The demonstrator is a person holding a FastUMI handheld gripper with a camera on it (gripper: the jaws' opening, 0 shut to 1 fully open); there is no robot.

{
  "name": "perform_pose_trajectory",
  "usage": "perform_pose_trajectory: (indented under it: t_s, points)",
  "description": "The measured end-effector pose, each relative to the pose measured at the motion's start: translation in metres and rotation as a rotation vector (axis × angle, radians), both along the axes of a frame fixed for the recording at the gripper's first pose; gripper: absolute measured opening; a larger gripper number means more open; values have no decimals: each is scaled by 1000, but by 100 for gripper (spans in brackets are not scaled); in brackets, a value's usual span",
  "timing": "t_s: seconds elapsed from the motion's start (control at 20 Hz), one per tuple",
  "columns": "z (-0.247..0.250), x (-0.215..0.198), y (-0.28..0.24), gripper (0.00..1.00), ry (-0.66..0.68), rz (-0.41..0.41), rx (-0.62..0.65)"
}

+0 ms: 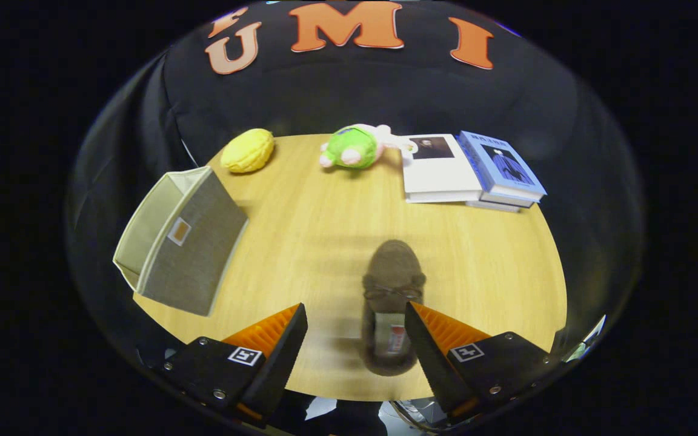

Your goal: Open the storage box then place both shoes into the box .Put the left shoe in first, then the right shoe, with the right side of both shoes facing outward in a uniform manner.

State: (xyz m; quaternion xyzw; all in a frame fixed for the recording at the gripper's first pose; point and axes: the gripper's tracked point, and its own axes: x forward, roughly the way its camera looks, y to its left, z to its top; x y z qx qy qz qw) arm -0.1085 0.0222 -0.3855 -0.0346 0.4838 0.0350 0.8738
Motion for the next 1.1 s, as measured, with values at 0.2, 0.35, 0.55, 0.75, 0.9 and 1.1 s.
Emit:
perform_pose_trajectory:
  t_s: [0.2, 0.35, 0.55, 0.75, 0.9, 1.1]
  points:
    - [-33, -8, -49, 93, 21, -40, -38]
    - [-55, -7, -66, 88, 31, -47, -41]
    - [-81, 0, -75, 79, 42, -45, -52]
    - [-97, 16, -76, 68, 14, -41, -53]
    - [-104, 26, -77, 59, -4, -58, -51]
    - [-115, 37, -75, 49, -7, -94, -43]
